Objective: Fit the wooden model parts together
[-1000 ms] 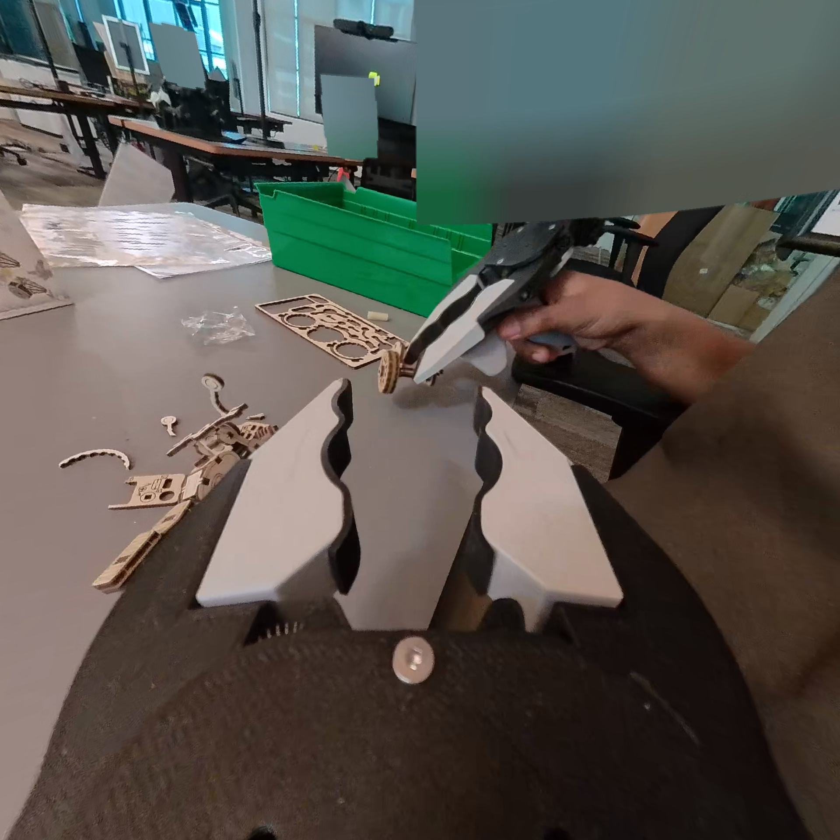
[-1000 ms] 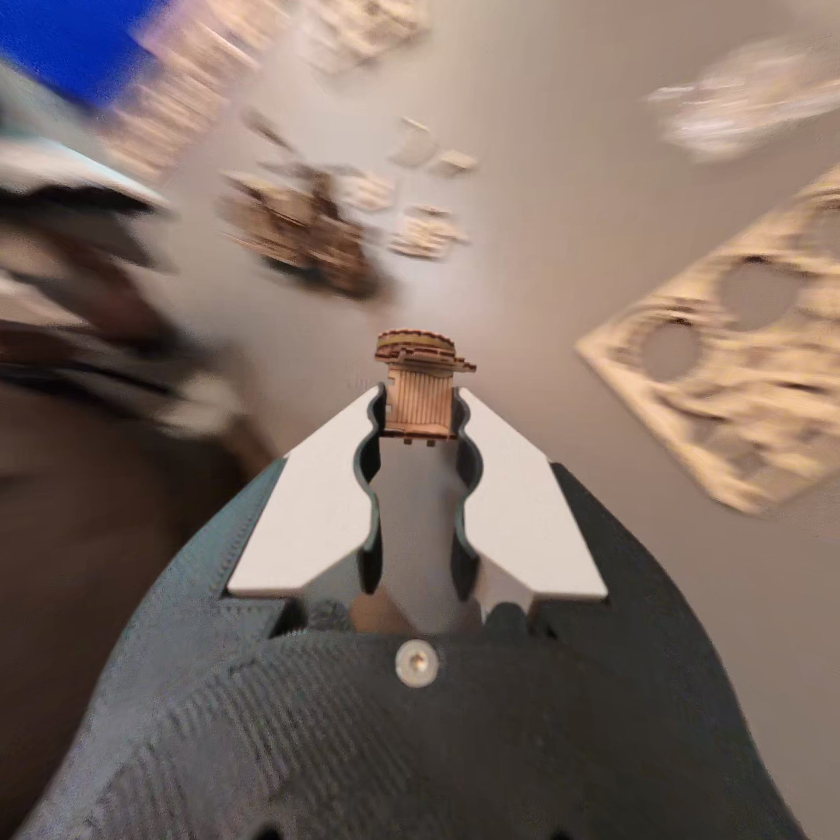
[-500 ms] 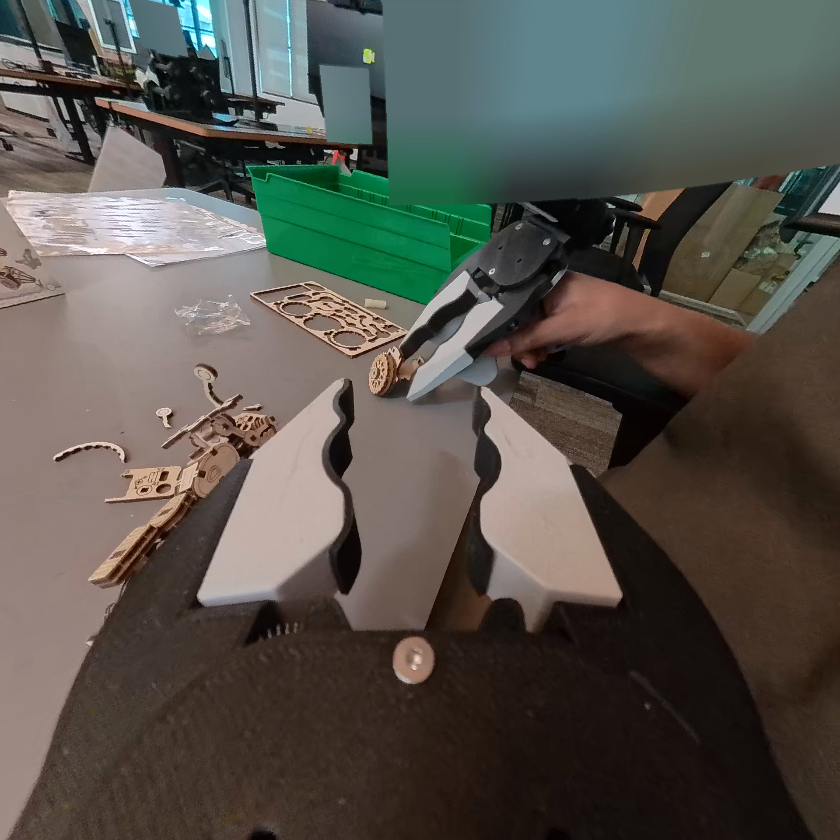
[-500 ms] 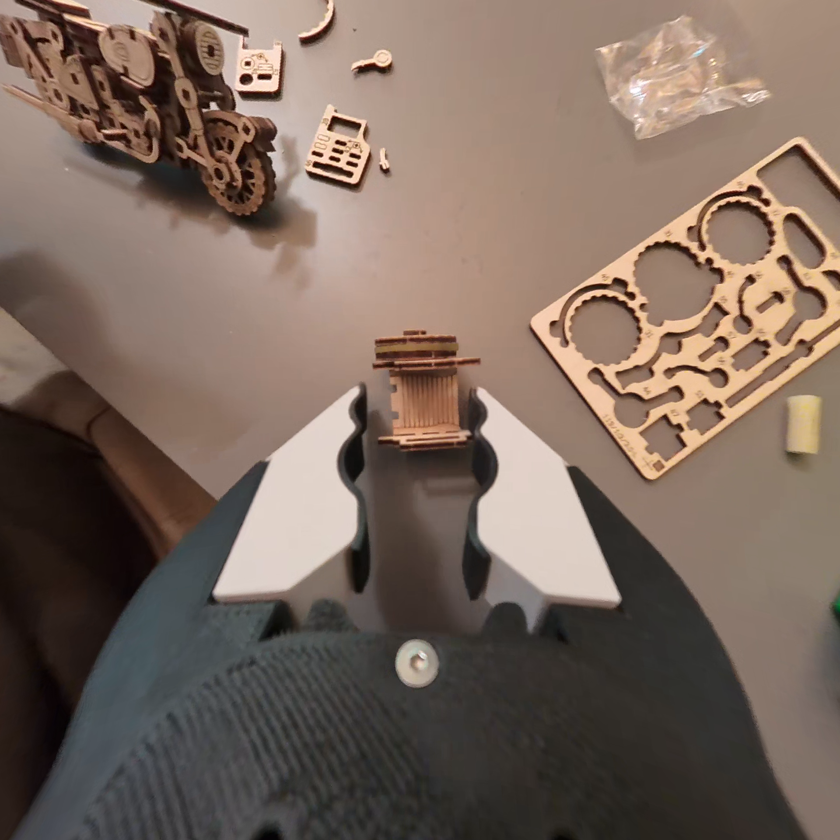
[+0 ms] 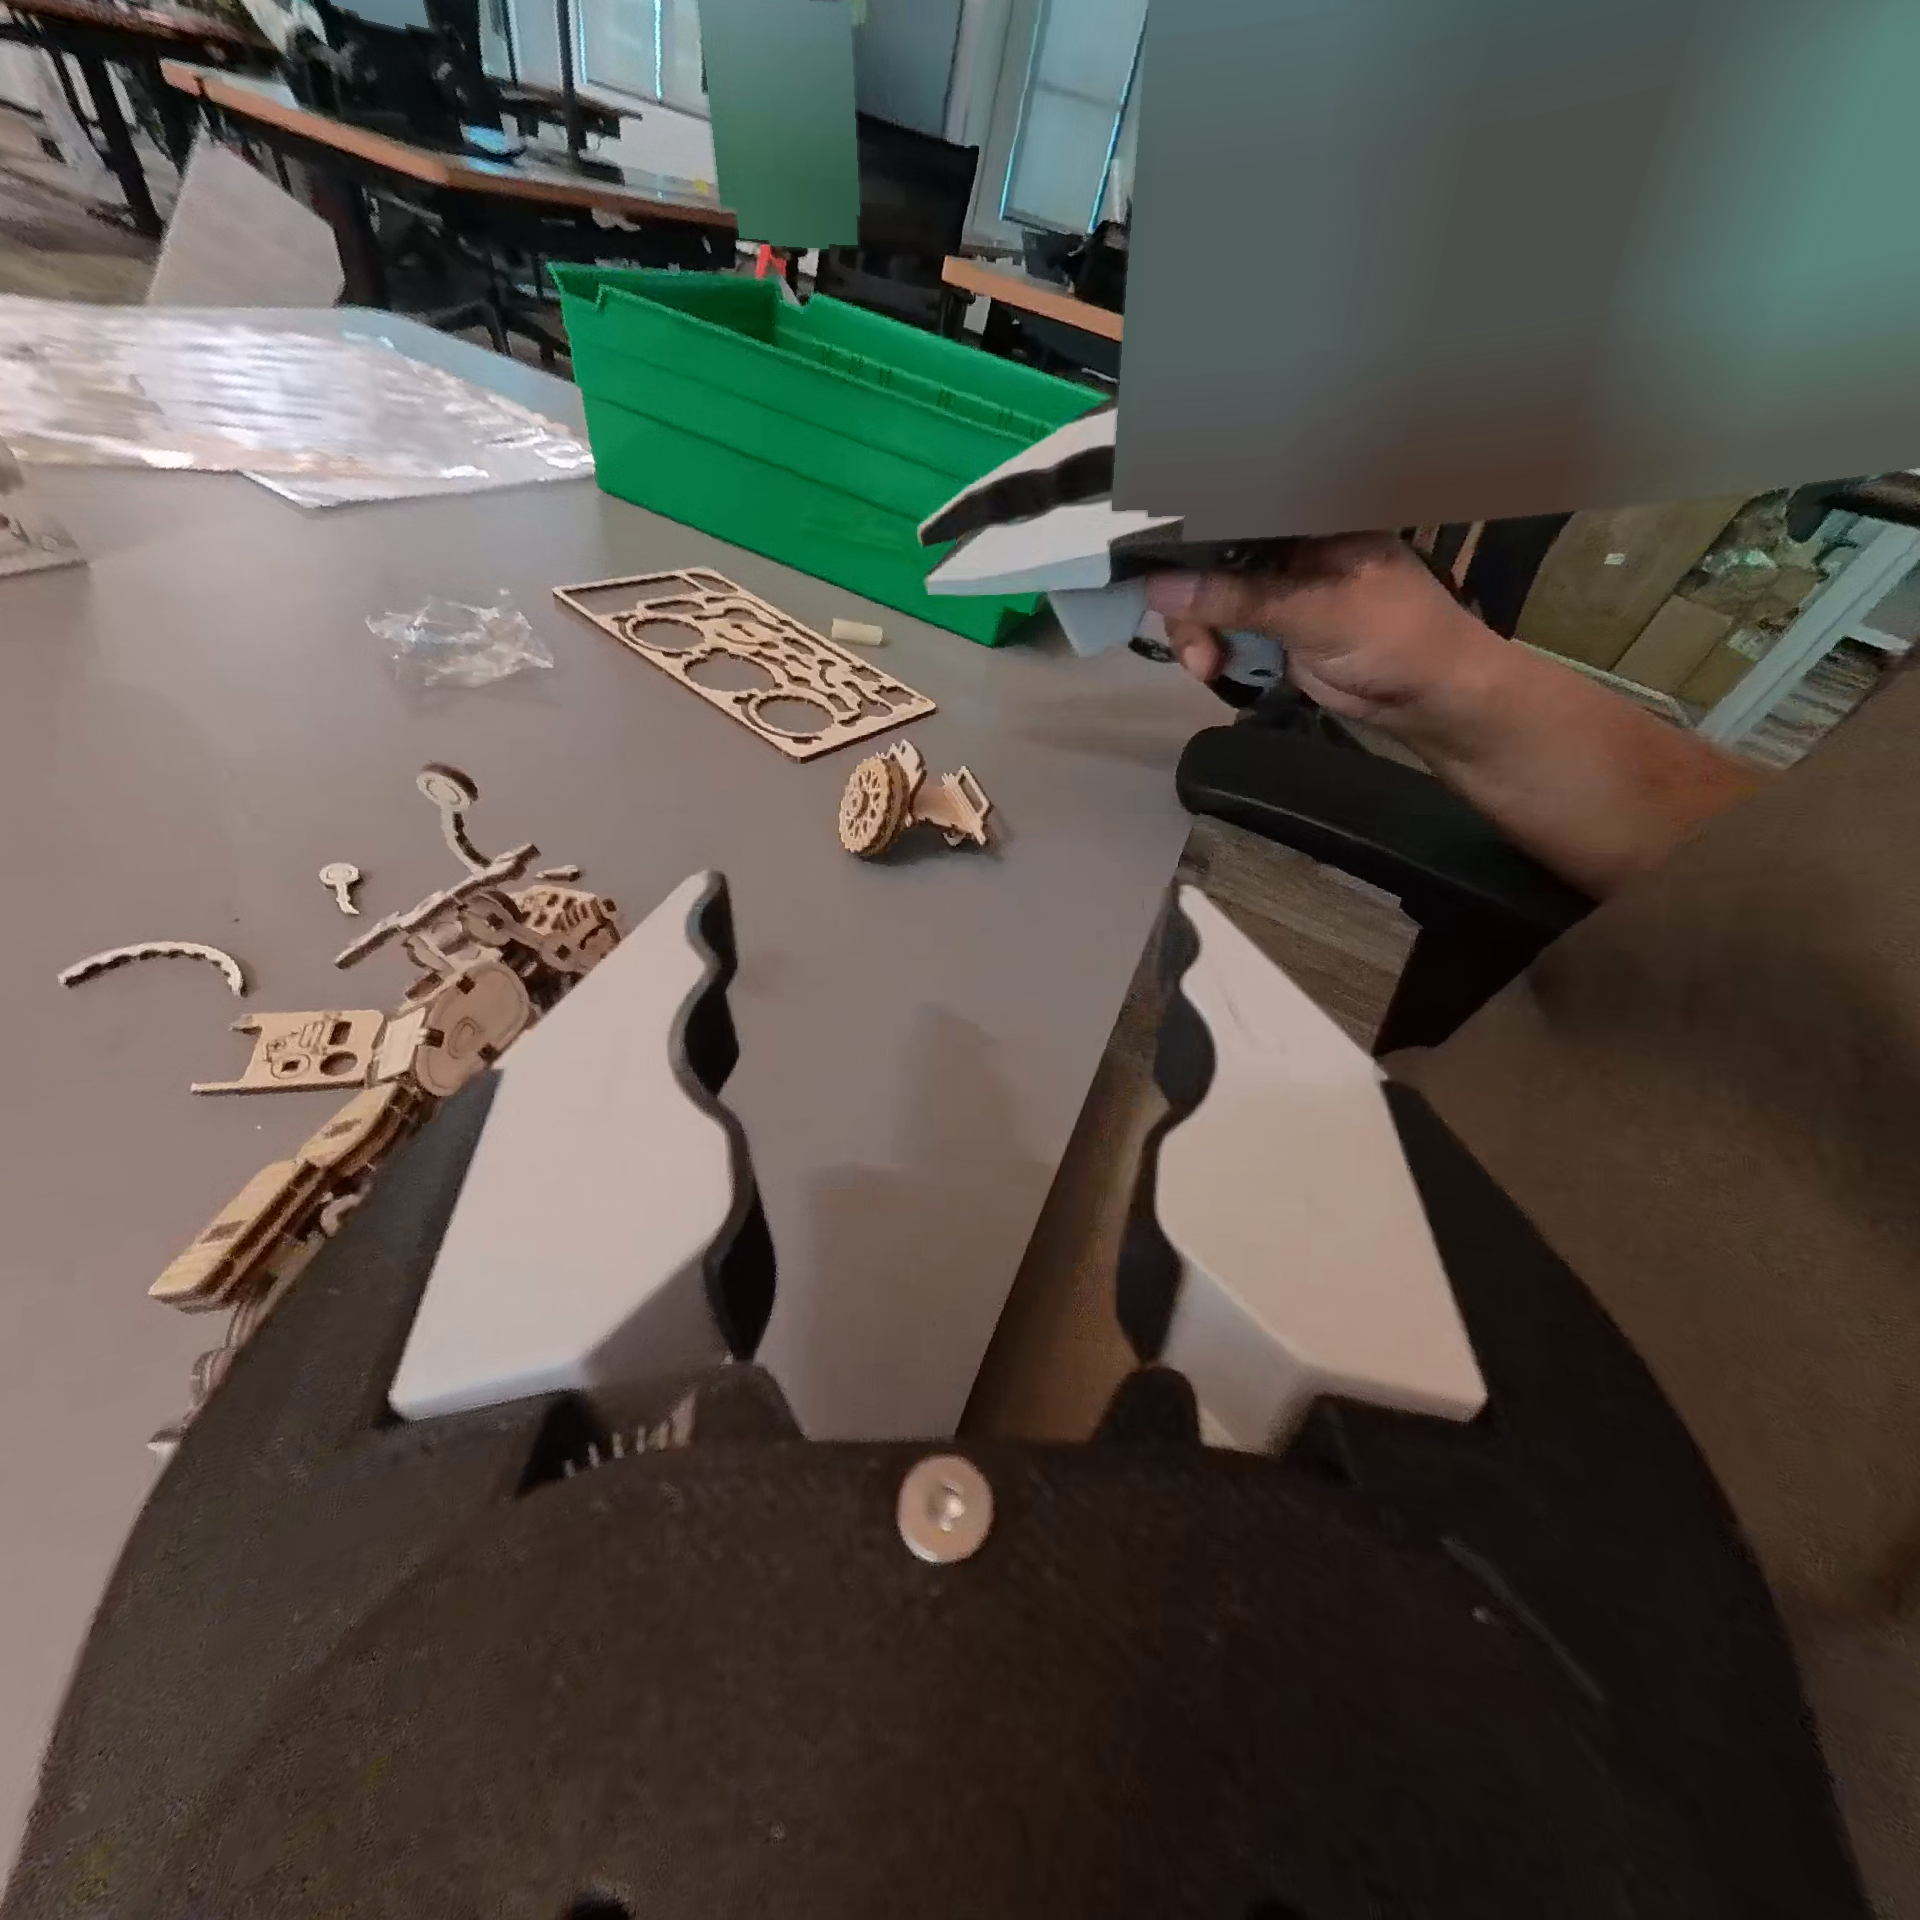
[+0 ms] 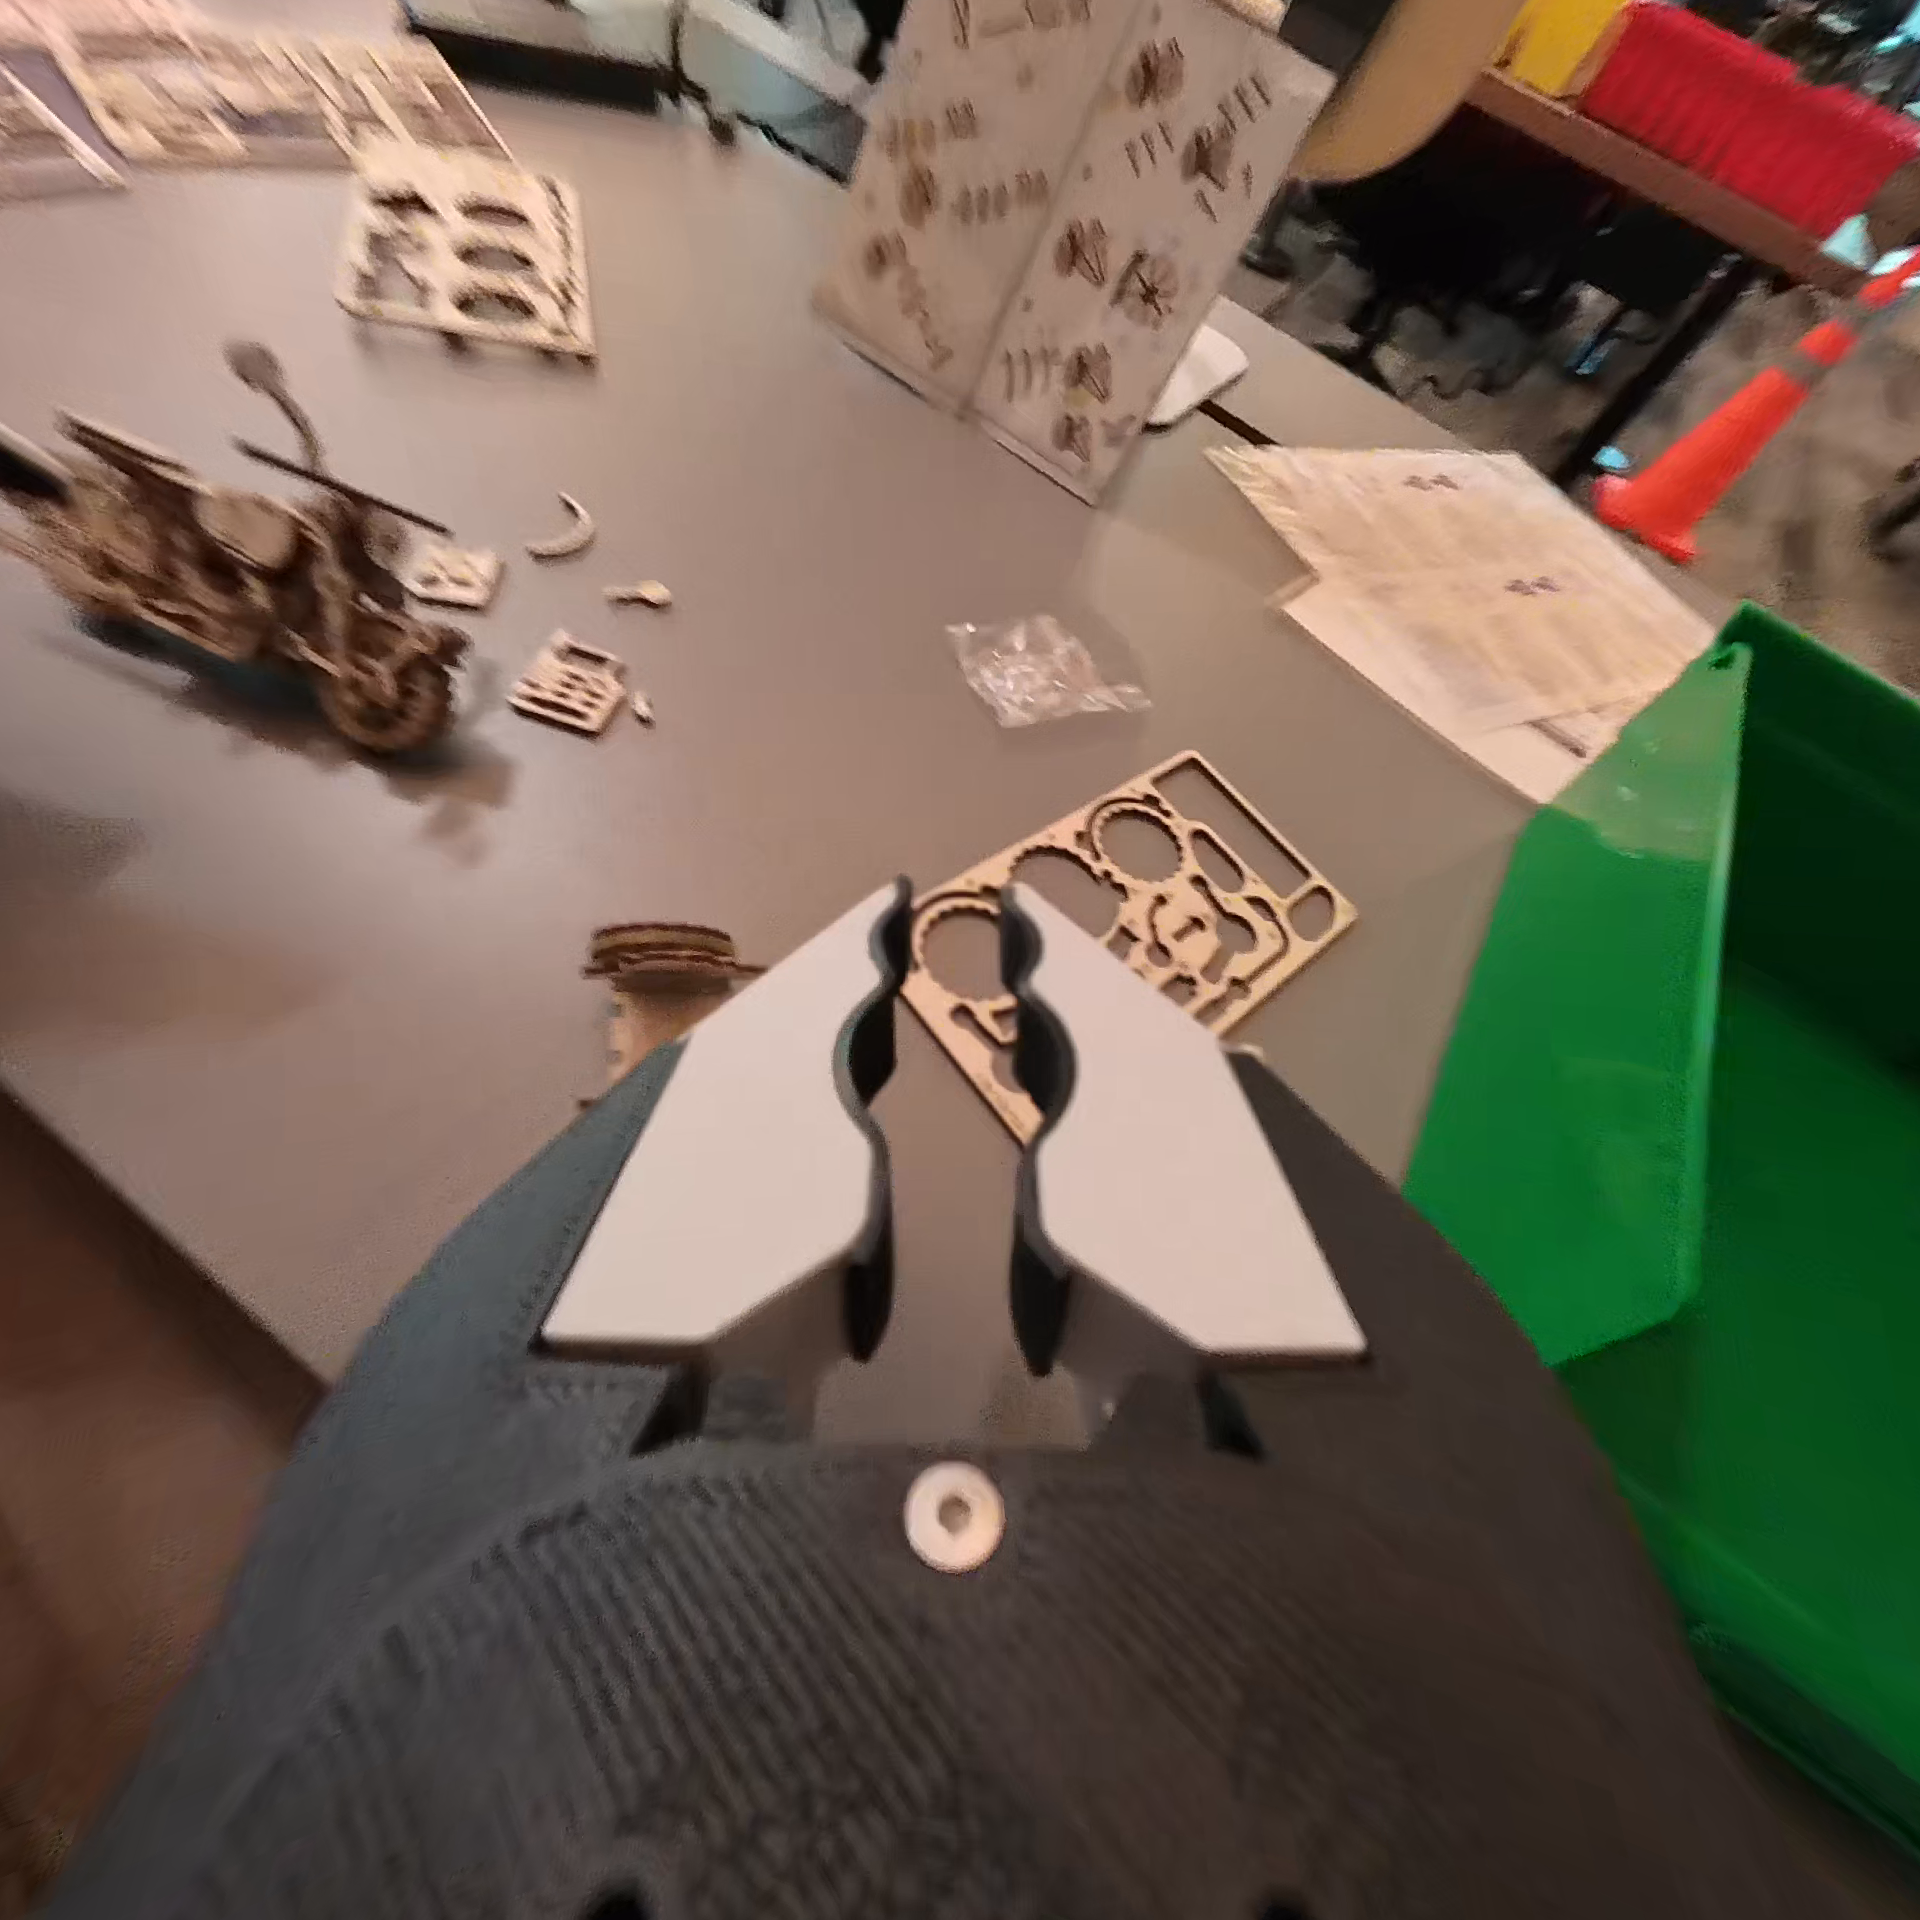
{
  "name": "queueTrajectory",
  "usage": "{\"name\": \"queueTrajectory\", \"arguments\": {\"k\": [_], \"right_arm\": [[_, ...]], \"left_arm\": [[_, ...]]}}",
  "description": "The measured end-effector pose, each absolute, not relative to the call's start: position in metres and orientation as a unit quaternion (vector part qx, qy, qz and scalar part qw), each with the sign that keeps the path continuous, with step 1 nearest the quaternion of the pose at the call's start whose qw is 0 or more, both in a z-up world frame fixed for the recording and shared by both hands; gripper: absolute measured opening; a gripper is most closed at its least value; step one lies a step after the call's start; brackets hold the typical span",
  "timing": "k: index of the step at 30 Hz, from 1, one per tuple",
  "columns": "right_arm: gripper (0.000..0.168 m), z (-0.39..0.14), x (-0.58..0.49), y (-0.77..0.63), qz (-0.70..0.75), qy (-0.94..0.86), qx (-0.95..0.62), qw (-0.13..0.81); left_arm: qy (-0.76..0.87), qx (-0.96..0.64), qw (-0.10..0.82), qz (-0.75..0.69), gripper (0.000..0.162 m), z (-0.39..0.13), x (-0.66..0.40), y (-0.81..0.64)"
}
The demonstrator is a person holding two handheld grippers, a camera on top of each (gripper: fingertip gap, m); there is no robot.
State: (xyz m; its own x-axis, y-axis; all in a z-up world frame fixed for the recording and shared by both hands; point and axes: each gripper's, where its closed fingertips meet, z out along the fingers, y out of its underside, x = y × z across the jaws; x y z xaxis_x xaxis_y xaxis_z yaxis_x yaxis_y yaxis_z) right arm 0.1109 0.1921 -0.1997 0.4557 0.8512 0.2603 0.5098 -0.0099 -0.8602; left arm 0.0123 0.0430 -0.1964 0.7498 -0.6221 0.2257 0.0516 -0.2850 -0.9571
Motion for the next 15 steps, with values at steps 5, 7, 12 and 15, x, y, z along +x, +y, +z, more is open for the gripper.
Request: {"name": "queueTrajectory", "arguments": {"k": [5, 7, 12, 15], "right_arm": [[0.032, -0.216, 0.104, 0.190, 0.119, -0.510, -0.688, 0.503], [0.024, -0.212, 0.102, 0.181, 0.151, -0.499, -0.689, 0.504], [0.018, -0.192, 0.093, 0.165, 0.235, -0.477, -0.666, 0.523], [0.012, -0.193, 0.094, 0.170, 0.218, -0.466, -0.662, 0.545]], "left_arm": [[0.189, -0.738, 0.559, -0.327, 0.088, -0.193, 0.014, 0.039], [0.194, -0.734, 0.552, -0.345, 0.089, -0.191, 0.015, 0.035], [0.218, -0.715, 0.542, -0.384, 0.062, -0.184, 0.021, 0.024], [0.221, -0.711, 0.557, -0.368, 0.045, -0.181, 0.017, 0.026]]}}
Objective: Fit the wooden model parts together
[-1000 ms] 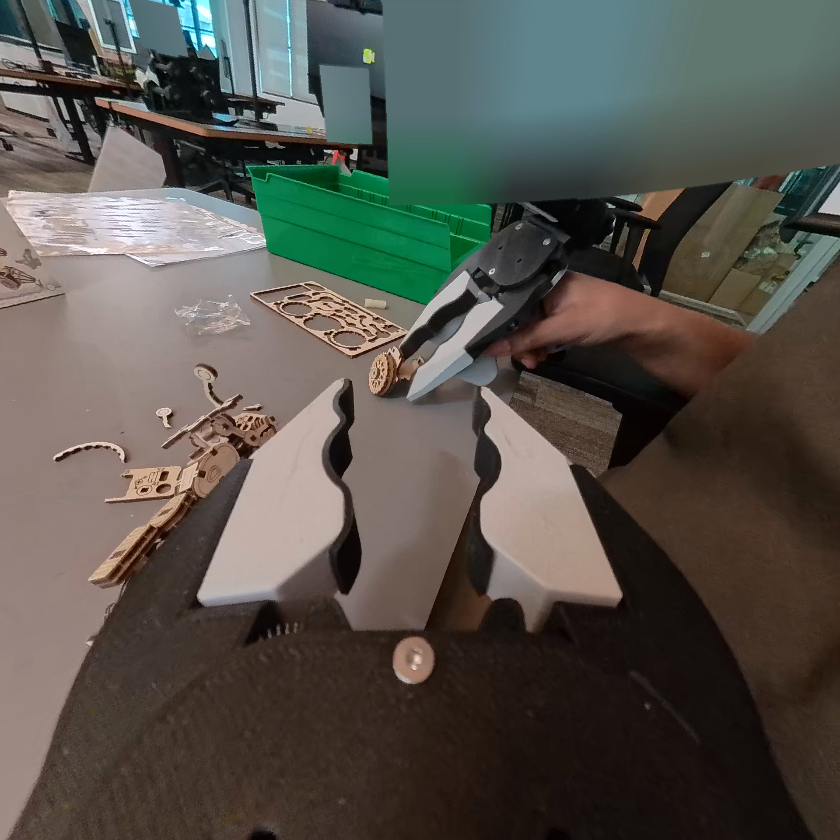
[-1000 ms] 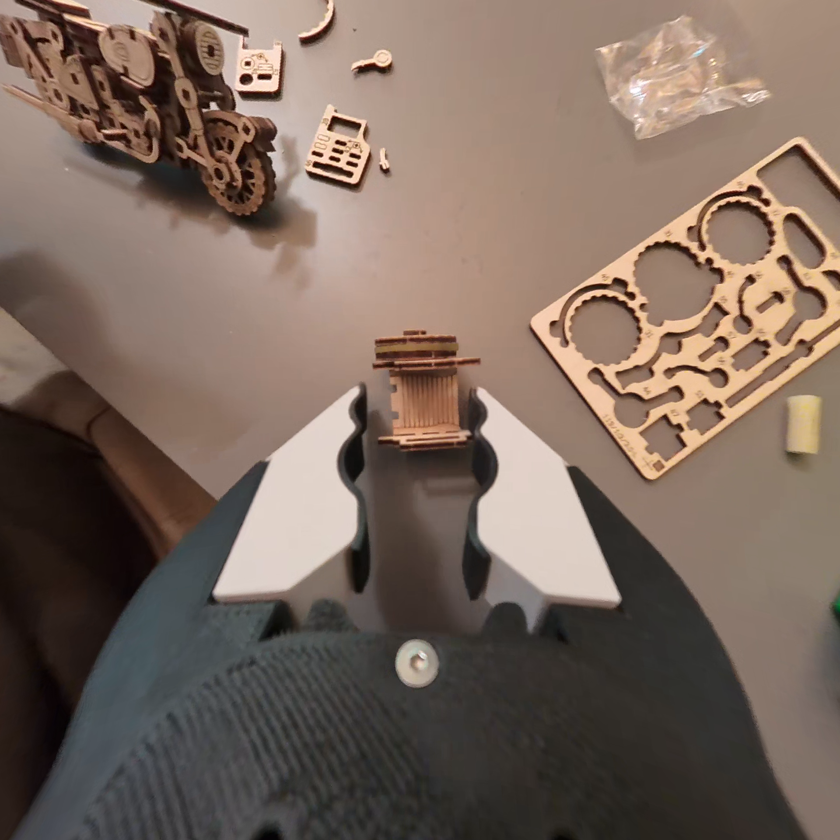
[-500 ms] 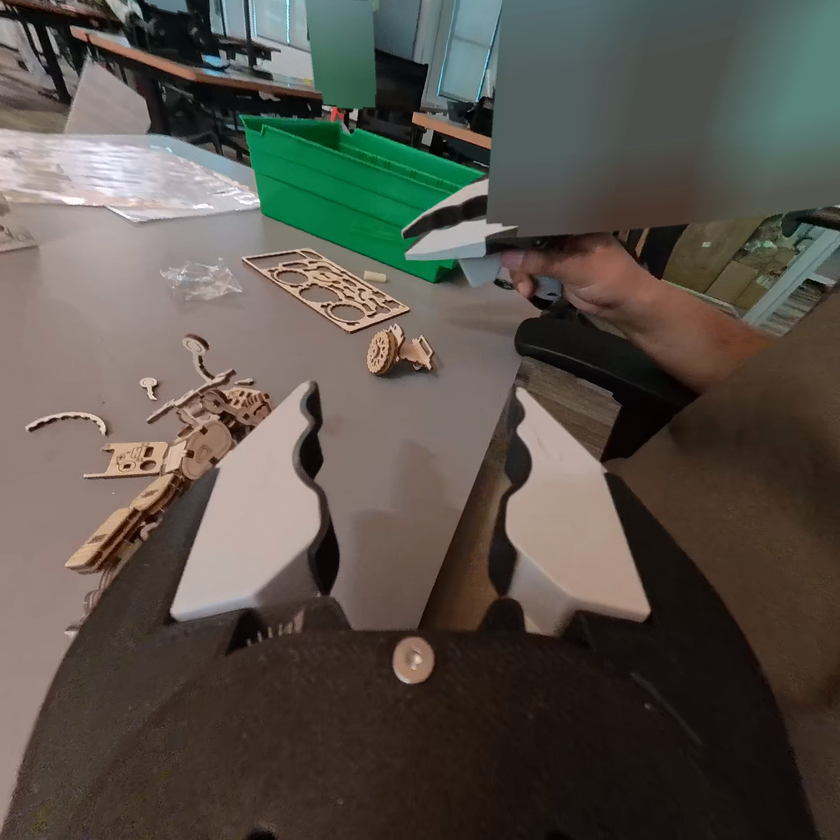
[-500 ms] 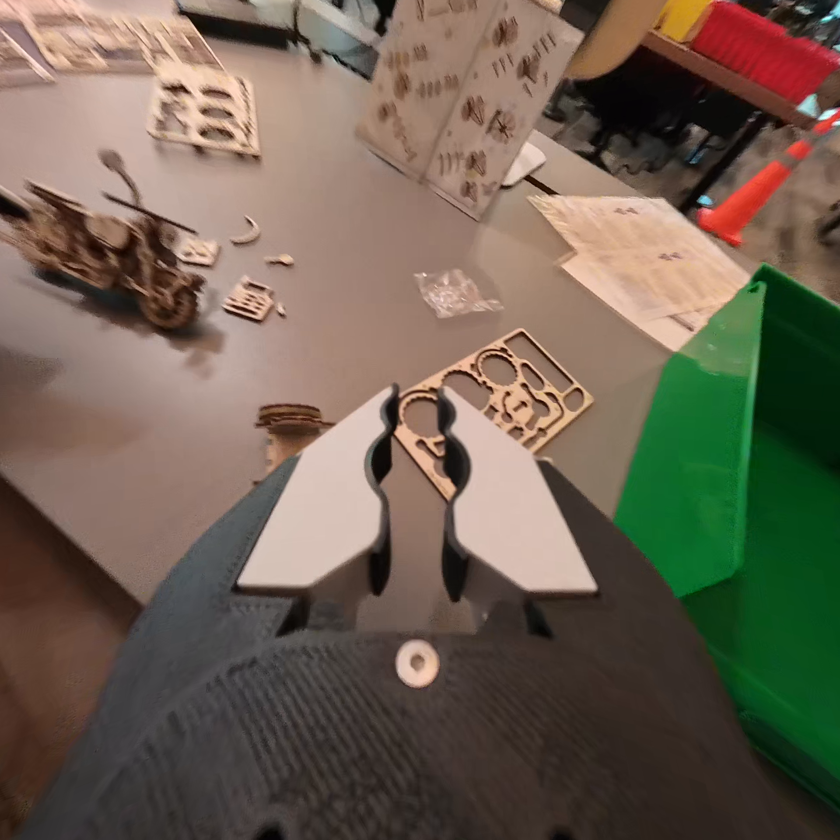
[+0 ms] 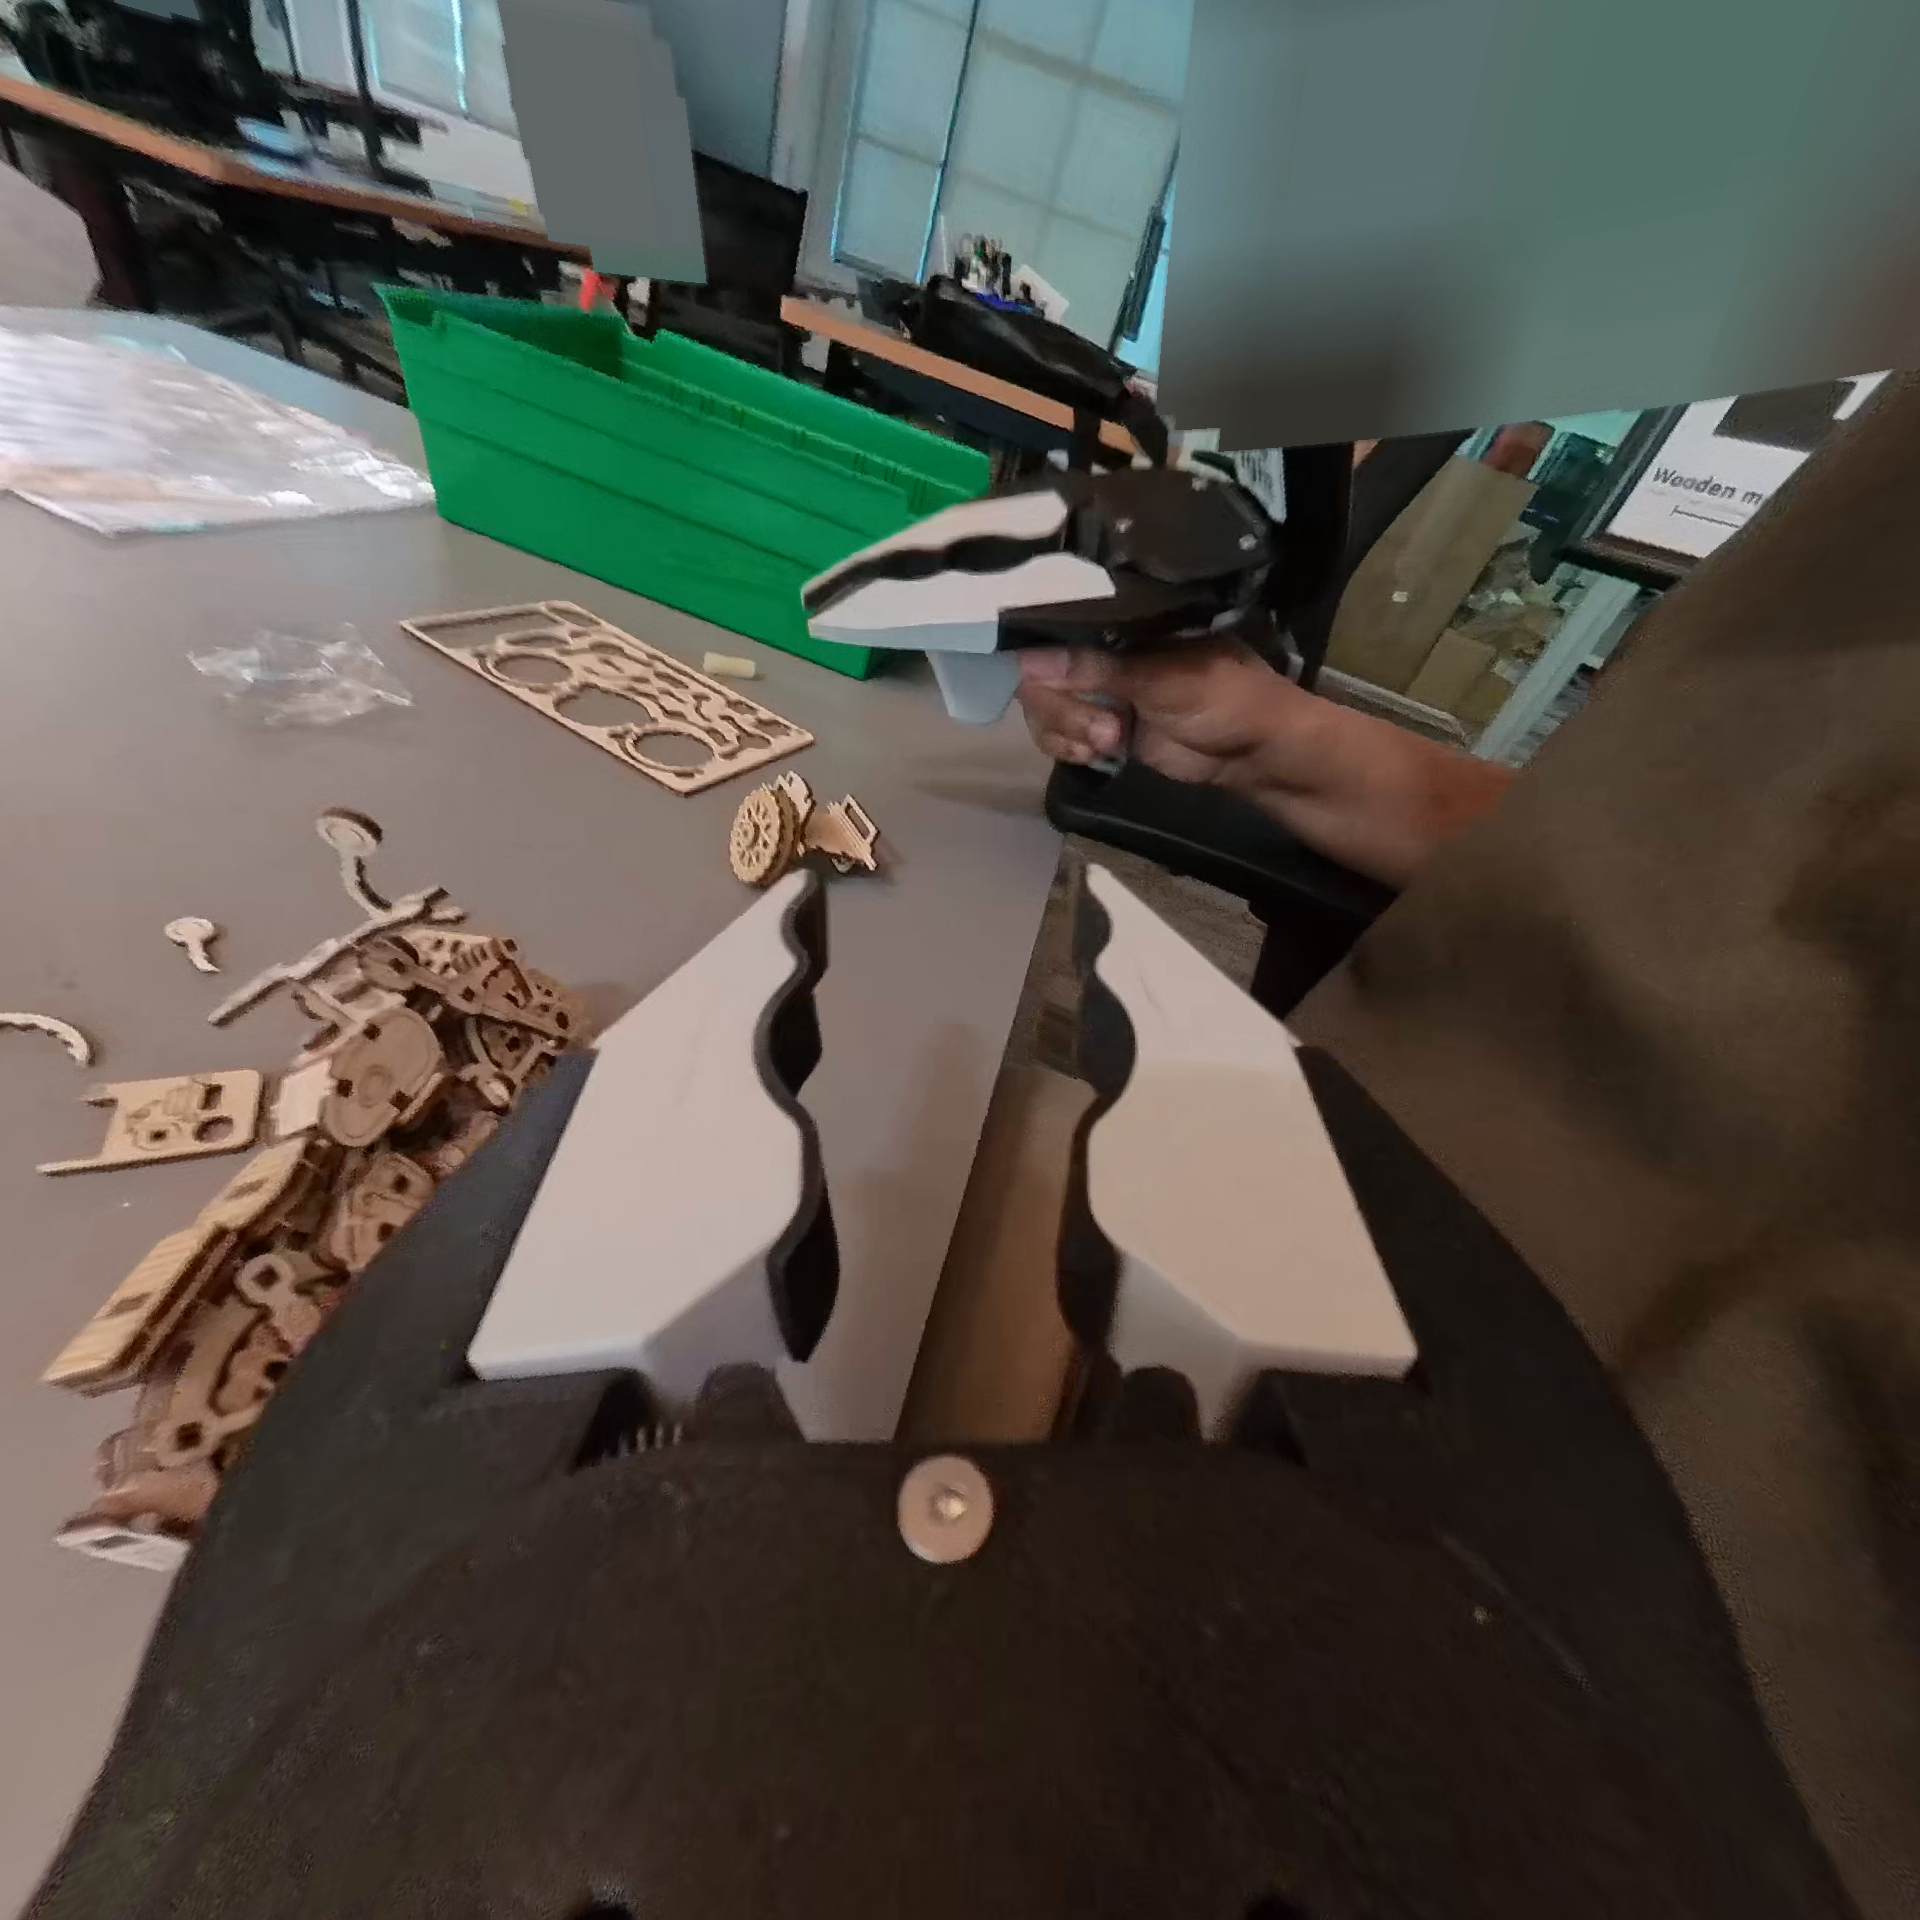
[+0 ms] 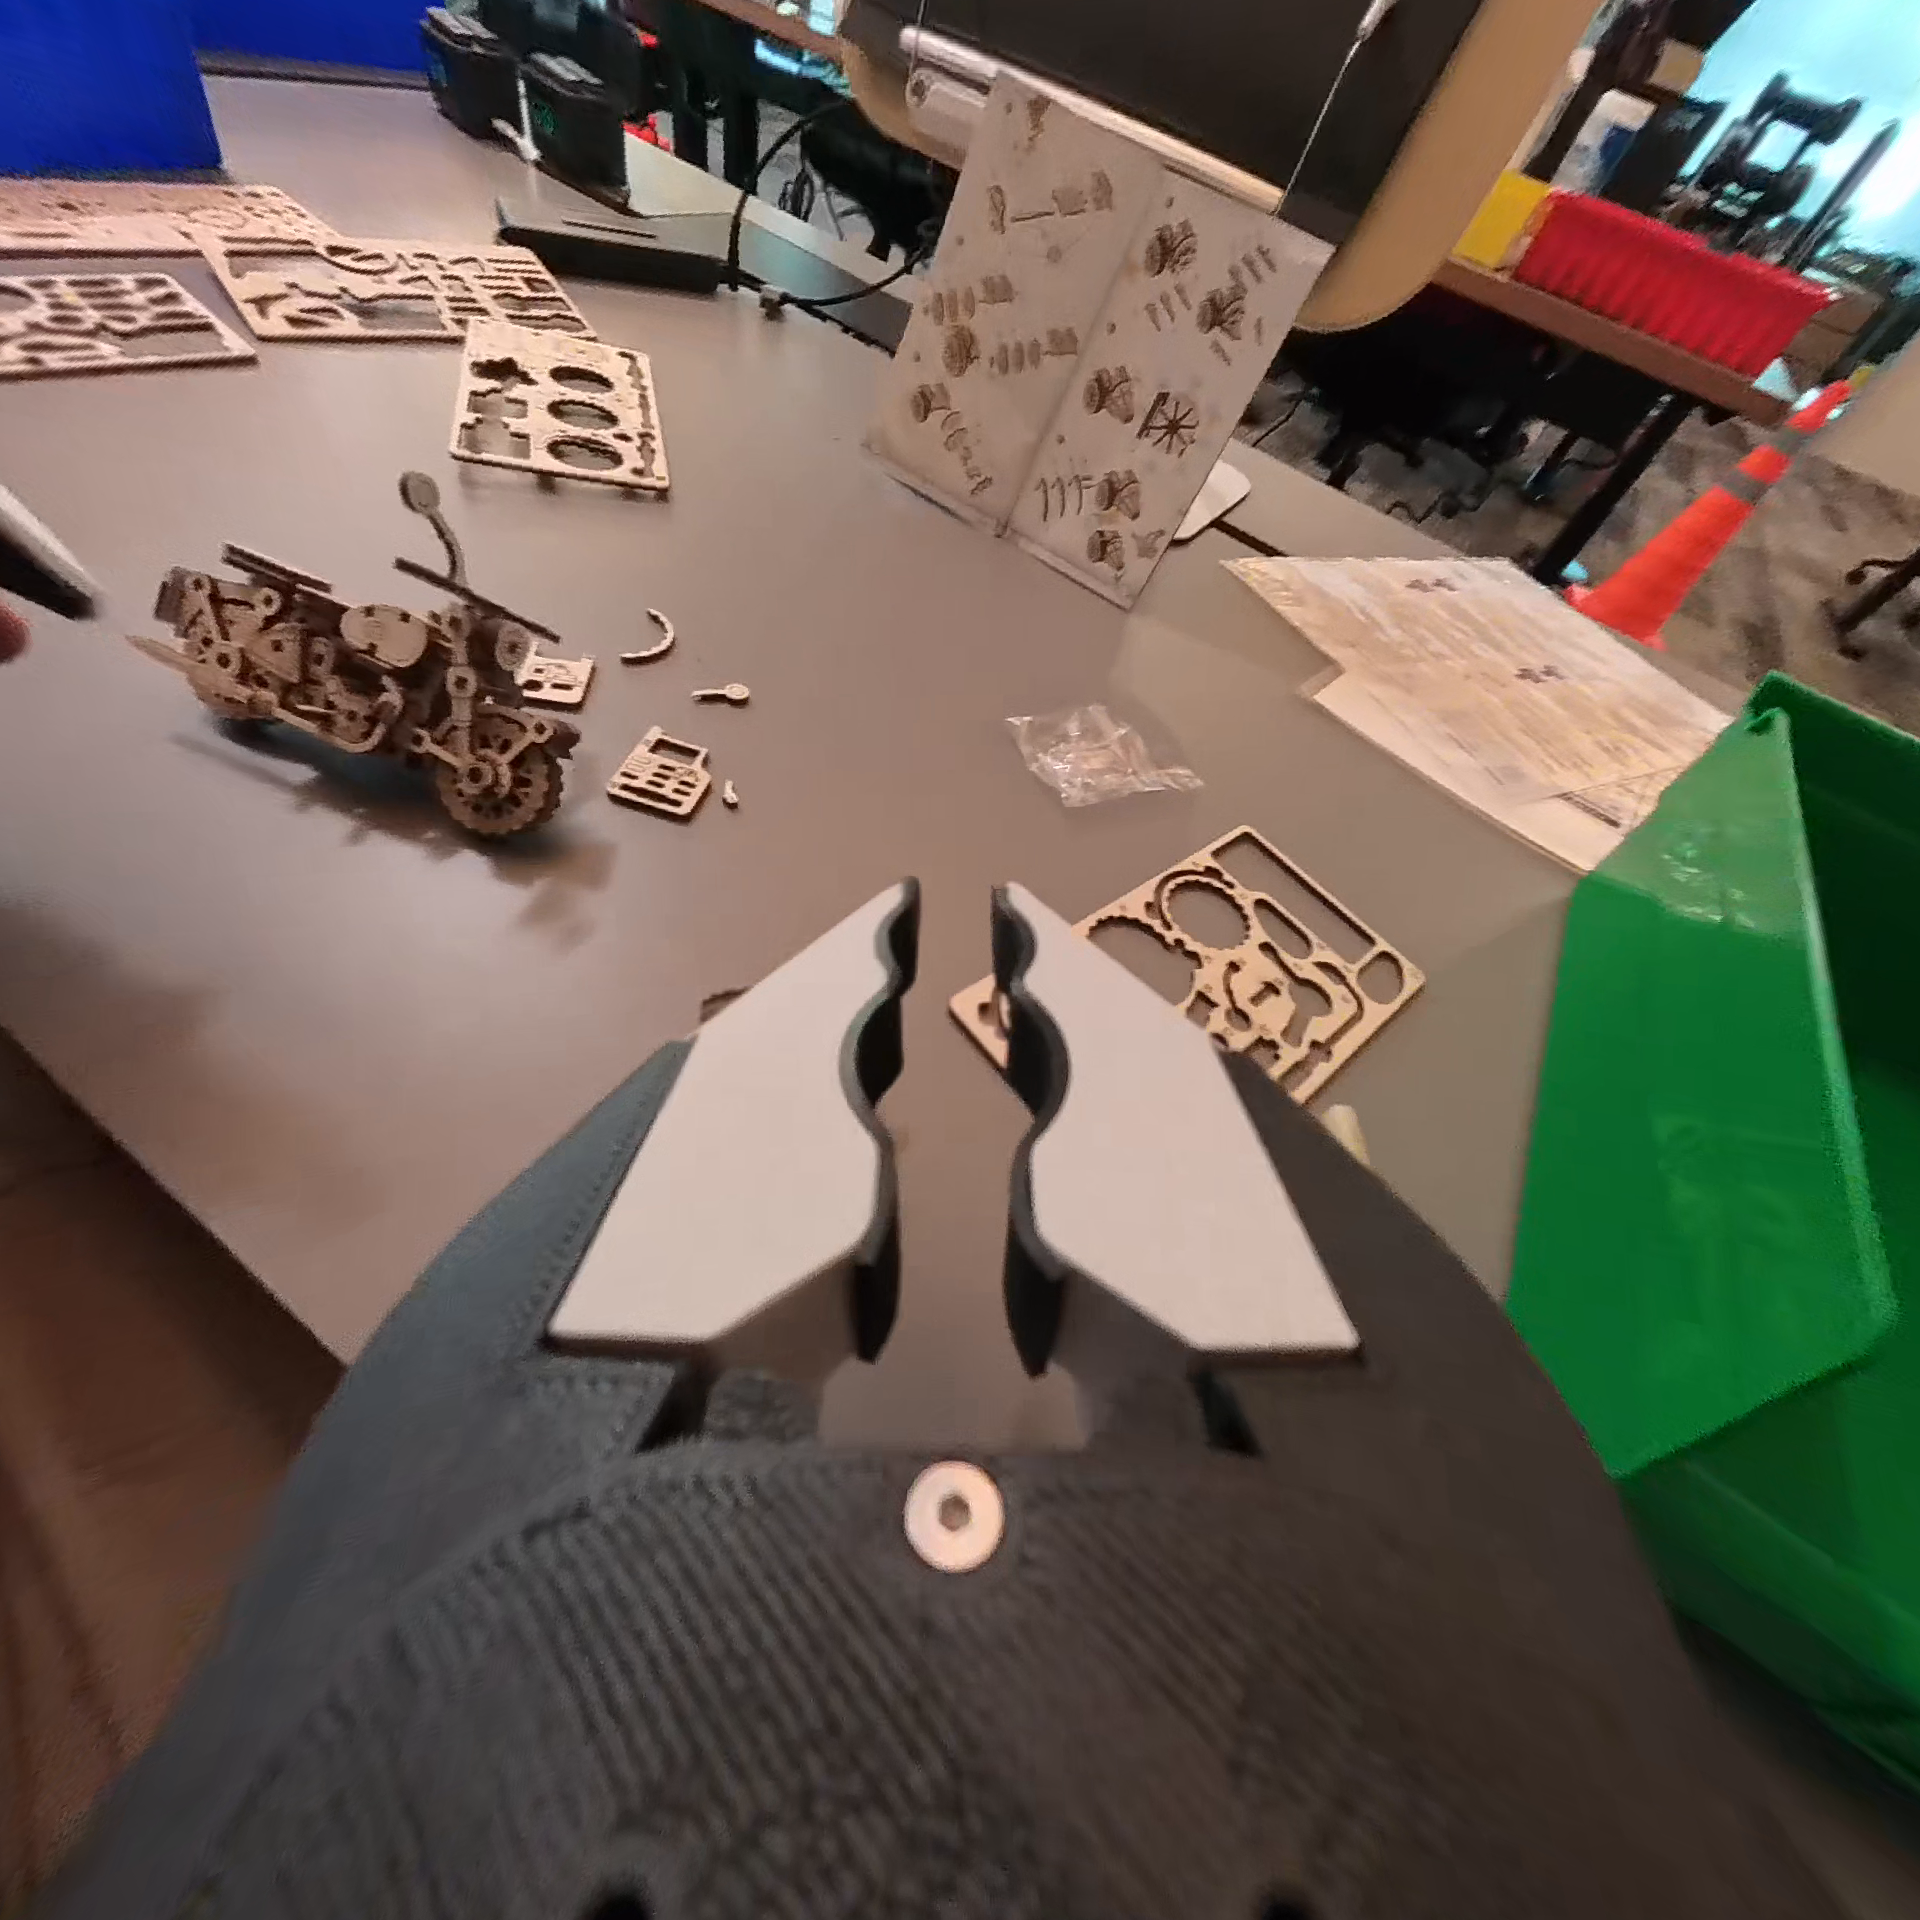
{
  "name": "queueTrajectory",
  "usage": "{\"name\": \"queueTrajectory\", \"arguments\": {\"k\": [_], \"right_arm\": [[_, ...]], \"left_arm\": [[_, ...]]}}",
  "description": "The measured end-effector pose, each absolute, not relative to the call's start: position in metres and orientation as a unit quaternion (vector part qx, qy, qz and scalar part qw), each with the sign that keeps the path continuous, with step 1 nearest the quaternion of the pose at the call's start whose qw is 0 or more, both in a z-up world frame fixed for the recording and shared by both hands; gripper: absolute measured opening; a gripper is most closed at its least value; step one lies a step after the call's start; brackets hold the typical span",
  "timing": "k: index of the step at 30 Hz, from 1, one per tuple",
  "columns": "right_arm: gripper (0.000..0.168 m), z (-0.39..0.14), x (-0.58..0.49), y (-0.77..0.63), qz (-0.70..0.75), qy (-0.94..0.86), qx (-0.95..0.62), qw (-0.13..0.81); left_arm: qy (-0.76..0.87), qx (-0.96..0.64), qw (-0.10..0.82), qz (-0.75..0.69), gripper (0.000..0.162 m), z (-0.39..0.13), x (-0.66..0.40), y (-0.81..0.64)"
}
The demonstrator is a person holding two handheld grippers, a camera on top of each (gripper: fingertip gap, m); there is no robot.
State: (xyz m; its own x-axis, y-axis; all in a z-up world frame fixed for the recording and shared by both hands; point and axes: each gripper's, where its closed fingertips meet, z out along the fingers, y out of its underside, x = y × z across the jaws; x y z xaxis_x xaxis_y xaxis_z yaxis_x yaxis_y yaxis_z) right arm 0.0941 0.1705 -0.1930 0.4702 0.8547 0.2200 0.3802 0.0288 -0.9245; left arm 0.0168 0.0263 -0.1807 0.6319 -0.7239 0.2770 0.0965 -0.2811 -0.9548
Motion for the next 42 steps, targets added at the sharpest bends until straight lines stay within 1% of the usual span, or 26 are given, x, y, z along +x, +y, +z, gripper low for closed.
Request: {"name": "queueTrajectory", "arguments": {"k": [1, 3, 4, 12, 15, 17, 20, 22, 25, 28, 34, 38, 42], "right_arm": [[0.006, -0.193, 0.093, 0.171, 0.229, -0.459, -0.659, 0.550], [0.000, -0.190, 0.092, 0.172, 0.256, -0.445, -0.656, 0.553], [0.000, -0.188, 0.093, 0.174, 0.273, -0.434, -0.657, 0.552], [0.000, -0.179, 0.102, 0.188, 0.358, -0.365, -0.680, 0.526], [0.000, -0.183, 0.098, 0.190, 0.350, -0.368, -0.686, 0.521], [0.000, -0.186, 0.098, 0.192, 0.336, -0.368, -0.693, 0.520], [0.000, -0.191, 0.101, 0.200, 0.307, -0.352, -0.714, 0.521], [0.000, -0.197, 0.107, 0.212, 0.274, -0.328, -0.737, 0.524], [0.000, -0.203, 0.110, 0.217, 0.256, -0.317, -0.753, 0.517], [0.000, -0.206, 0.113, 0.221, 0.252, -0.307, -0.762, 0.512], [0.000, -0.207, 0.113, 0.225, 0.282, -0.293, -0.769, 0.494], [0.000, -0.213, 0.107, 0.226, 0.305, -0.297, -0.776, 0.466], [0.000, -0.218, 0.102, 0.224, 0.326, -0.302, -0.781, 0.438]], "left_arm": [[0.220, -0.704, 0.572, -0.358, 0.034, -0.176, 0.013, 0.027], [0.211, -0.690, 0.612, -0.324, 0.007, -0.167, 0.002, 0.029], [0.207, -0.685, 0.627, -0.308, 0.000, -0.164, -0.004, 0.031], [0.164, -0.698, 0.628, -0.302, 0.000, -0.167, -0.021, 0.040], [0.115, -0.685, 0.694, -0.188, 0.000, -0.151, -0.069, 0.048], [0.070, -0.678, 0.723, -0.115, 0.000, -0.143, -0.109, 0.051], [0.017, -0.724, 0.688, -0.048, 0.000, -0.162, -0.153, 0.062], [-0.003, -0.749, 0.661, -0.045, 0.000, -0.176, -0.167, 0.066], [-0.021, -0.749, 0.658, -0.074, 0.000, -0.176, -0.171, 0.068], [-0.028, -0.765, 0.638, -0.082, 0.000, -0.189, -0.170, 0.073], [-0.089, -0.754, 0.646, -0.073, 0.000, -0.184, -0.184, 0.071], [-0.069, -0.790, 0.600, -0.105, 0.000, -0.203, -0.173, 0.073], [-0.069, -0.799, 0.586, -0.120, 0.000, -0.214, -0.180, 0.073]]}}
